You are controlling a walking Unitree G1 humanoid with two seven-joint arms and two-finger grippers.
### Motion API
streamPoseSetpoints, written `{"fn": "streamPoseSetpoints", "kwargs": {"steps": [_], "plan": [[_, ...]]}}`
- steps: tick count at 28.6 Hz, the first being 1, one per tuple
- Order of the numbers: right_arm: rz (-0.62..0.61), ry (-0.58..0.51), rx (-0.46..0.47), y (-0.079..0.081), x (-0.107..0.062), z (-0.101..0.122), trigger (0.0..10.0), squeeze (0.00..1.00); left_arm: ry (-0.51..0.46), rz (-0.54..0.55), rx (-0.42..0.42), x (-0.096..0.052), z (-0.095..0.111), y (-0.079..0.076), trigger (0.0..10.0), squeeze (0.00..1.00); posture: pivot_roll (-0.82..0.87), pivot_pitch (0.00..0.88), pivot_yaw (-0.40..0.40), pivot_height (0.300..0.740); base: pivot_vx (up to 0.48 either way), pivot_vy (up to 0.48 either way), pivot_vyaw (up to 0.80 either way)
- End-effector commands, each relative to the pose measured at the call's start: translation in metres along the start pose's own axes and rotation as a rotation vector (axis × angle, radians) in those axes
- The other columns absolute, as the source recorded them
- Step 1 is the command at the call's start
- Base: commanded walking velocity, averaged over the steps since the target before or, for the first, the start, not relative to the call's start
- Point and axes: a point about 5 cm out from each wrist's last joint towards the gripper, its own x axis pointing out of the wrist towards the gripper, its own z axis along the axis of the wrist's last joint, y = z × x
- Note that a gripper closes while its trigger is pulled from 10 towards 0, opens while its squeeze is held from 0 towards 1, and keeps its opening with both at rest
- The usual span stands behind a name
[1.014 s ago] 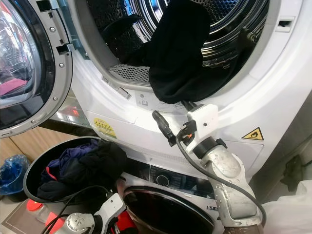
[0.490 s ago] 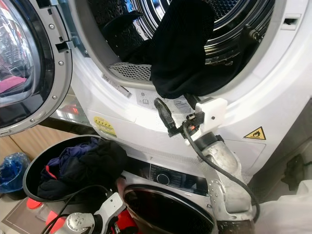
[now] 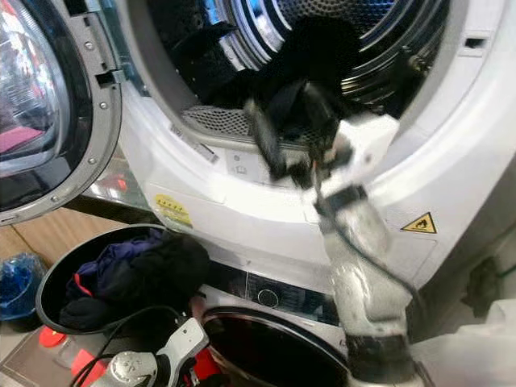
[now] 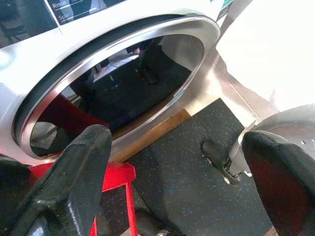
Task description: Clothes washing
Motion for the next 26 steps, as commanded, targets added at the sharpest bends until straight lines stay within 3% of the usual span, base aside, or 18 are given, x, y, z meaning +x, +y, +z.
{"fn": "streamPoseSetpoints", "kwargs": {"steps": [1,6,8,12,14,16,18,21,24,26], "plan": [[0.043,-0.032,-0.024,0.004,0.010,0.009,10.0,0.00,0.006,0.009,-0.011,-0.002,-0.002,0.002,10.0,0.00,-0.02,0.000,0.090,0.740,0.000,0.000,0.00],[0.035,-0.031,-0.050,0.006,0.030,0.008,10.0,0.00,0.002,0.010,-0.008,-0.001,0.000,0.002,10.0,0.00,-0.02,0.000,0.093,0.740,0.000,0.000,0.00],[0.045,-0.026,-0.087,0.010,0.046,0.004,10.0,0.00,0.001,0.012,-0.007,-0.001,0.000,0.003,10.0,0.00,-0.02,0.000,0.094,0.740,0.000,0.000,0.00],[0.061,-0.024,-0.107,0.014,0.055,0.003,10.0,0.00,0.001,0.013,-0.007,-0.001,0.000,0.003,10.0,0.00,-0.01,0.000,0.093,0.740,0.000,0.000,0.00],[0.115,-0.038,-0.137,0.024,0.082,0.005,10.0,0.00,0.002,0.018,-0.005,-0.002,0.000,0.004,10.0,0.00,-0.01,0.000,0.094,0.740,0.000,0.000,0.00],[0.115,-0.038,-0.137,0.024,0.082,0.005,10.0,0.00,0.002,0.018,-0.005,-0.002,0.000,0.004,10.0,0.00,-0.01,0.000,0.094,0.740,0.000,0.000,0.00],[0.132,0.002,-0.211,0.029,0.108,0.002,10.0,0.00,0.006,0.022,0.000,-0.003,-0.001,0.005,10.0,0.00,0.00,0.000,0.093,0.740,0.000,0.000,0.00],[0.144,0.017,-0.242,0.031,0.115,0.000,10.0,0.00,0.006,0.023,0.002,-0.003,-0.001,0.005,10.0,0.00,0.01,0.000,0.090,0.740,0.000,0.000,0.00],[0.131,-0.168,-0.152,0.032,0.115,0.027,10.0,0.00,-0.006,0.029,-0.001,-0.003,0.001,0.005,10.0,0.00,0.00,0.000,0.089,0.740,0.000,0.000,0.00],[0.124,-0.201,-0.131,0.032,0.114,0.031,10.0,0.00,-0.007,0.029,-0.001,-0.003,0.001,0.005,10.0,0.00,0.00,0.000,0.089,0.740,0.000,0.000,0.00]]}}
